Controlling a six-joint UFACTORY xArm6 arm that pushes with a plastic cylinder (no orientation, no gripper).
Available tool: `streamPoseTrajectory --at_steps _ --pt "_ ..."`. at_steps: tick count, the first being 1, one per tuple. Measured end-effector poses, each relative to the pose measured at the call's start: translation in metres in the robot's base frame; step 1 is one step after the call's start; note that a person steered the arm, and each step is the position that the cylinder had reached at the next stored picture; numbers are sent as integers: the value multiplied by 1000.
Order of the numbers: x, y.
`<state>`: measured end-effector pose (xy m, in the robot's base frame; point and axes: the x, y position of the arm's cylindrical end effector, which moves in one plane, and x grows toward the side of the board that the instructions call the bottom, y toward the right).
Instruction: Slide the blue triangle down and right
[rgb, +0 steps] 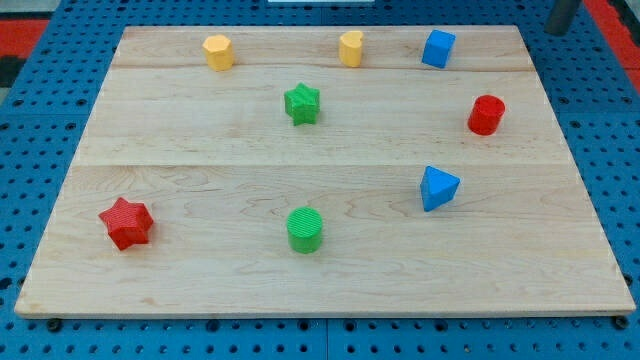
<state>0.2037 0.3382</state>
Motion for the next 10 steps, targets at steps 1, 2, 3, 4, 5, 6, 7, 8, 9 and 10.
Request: streamPoseTrajectory --at_steps 1,2,3,4,5,6,7,8,9,10 --pt "0 0" --pt "0 0" --pt "0 0" --pt "17 3" --pt "84 5" --pt "132 4" --pt "135 4" --pt "135 4" --pt "135 5" --pt "140 5"
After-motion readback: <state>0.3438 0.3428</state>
